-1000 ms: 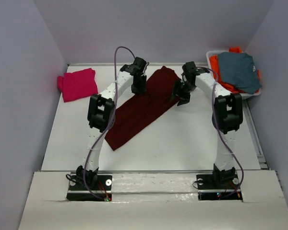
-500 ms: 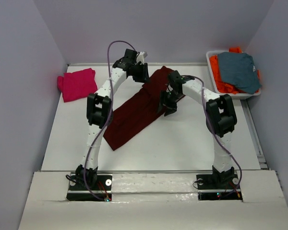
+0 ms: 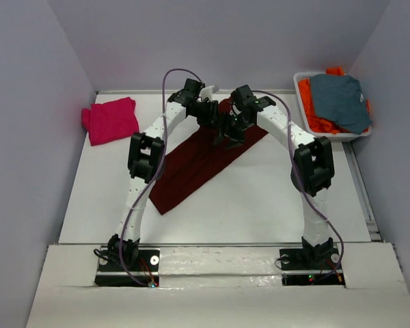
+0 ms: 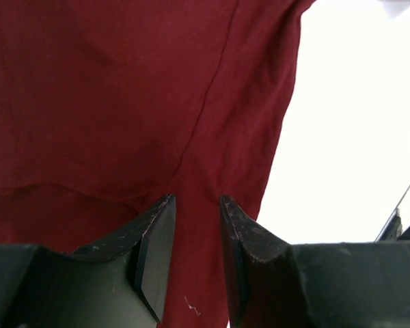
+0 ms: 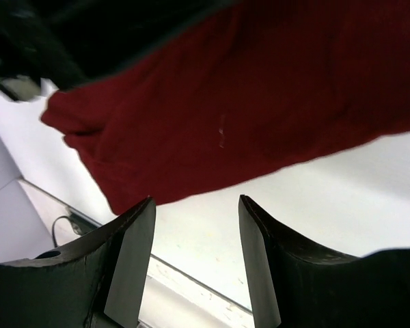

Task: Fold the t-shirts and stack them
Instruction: Fold the tshirt

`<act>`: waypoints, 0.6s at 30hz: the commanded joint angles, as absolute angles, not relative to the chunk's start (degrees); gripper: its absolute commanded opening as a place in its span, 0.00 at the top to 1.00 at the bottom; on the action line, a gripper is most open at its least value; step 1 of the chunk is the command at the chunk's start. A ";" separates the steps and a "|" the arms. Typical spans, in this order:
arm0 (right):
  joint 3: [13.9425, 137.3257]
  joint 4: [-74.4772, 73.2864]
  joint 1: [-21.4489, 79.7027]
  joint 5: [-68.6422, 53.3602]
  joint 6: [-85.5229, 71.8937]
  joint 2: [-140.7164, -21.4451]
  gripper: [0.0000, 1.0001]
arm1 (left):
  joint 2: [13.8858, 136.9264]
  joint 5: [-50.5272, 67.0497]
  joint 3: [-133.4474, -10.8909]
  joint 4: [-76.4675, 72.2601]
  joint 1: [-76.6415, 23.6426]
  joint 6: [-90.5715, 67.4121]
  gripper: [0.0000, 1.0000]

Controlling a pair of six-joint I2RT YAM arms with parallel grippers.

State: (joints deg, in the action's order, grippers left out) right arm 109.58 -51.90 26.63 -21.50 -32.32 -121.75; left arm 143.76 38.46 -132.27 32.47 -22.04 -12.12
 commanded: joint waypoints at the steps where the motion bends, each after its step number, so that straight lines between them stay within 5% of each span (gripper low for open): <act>1: 113.12 -50.28 27.07 -25.57 -33.49 -125.41 0.43 | 145.37 41.83 -136.23 30.50 -21.97 -13.09 0.57; 18: 109.16 -45.53 27.60 -27.95 -33.92 -129.81 0.44 | 149.59 36.39 -133.77 31.73 -23.12 -12.57 0.56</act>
